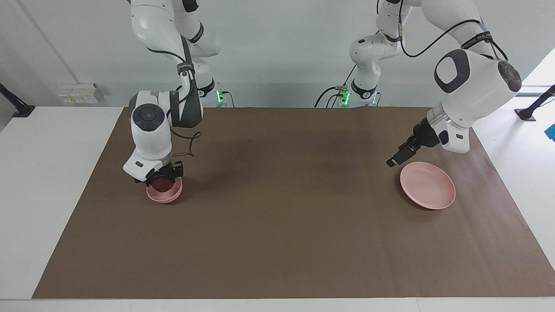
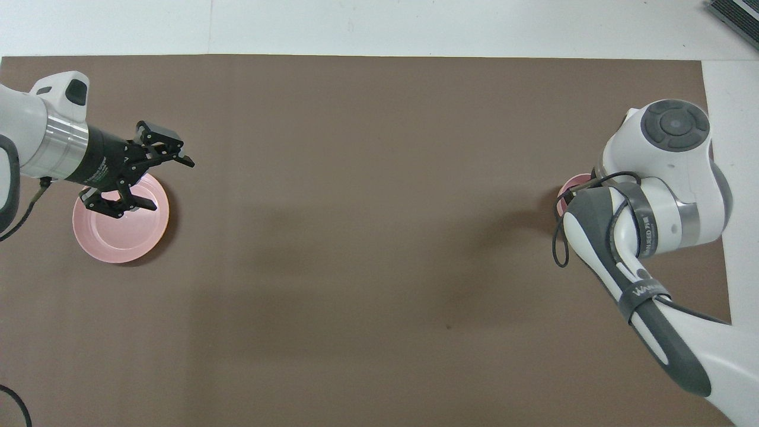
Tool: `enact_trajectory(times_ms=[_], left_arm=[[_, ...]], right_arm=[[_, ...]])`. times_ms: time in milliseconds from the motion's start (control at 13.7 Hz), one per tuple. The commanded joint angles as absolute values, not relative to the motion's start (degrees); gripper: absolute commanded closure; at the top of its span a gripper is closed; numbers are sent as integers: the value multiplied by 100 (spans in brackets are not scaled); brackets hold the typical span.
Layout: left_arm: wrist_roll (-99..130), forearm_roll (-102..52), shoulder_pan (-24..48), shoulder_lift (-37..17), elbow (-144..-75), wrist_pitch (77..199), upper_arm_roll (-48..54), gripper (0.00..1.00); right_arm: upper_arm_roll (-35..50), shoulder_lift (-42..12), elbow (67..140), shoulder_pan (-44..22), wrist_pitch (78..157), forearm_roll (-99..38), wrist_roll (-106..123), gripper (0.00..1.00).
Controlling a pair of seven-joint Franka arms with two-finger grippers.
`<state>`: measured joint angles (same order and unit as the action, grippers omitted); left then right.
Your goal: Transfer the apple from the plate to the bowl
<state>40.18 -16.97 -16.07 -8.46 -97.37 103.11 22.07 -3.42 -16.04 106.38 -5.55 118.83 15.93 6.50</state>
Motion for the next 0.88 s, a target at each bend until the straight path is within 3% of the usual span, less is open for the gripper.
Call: enact_trajectory(times_ms=[0, 146, 511, 657, 803], left_arm=[[3491, -1573, -1425, -633, -9826, 10265, 1988, 0], [2973, -1573, -934, -493, -9835, 10266, 1418, 0], [1638, -1573, -494, -247, -9835, 10283, 767, 0], [1188, -1573, -186, -159, -9852, 10283, 432, 0], [785, -1469, 244, -62, -9835, 10292, -7, 0]], right_arm=[[-290, -1643, 10714, -492, 12085, 1775, 457, 100], [-290, -1714, 10714, -492, 12137, 1775, 440, 100], [-290, -1837, 10723, -475, 12252, 1775, 439, 100], [-290, -1889, 10723, -422, 12322, 1775, 439, 89], [-290, -1907, 10731, -413, 12331, 1775, 439, 64]])
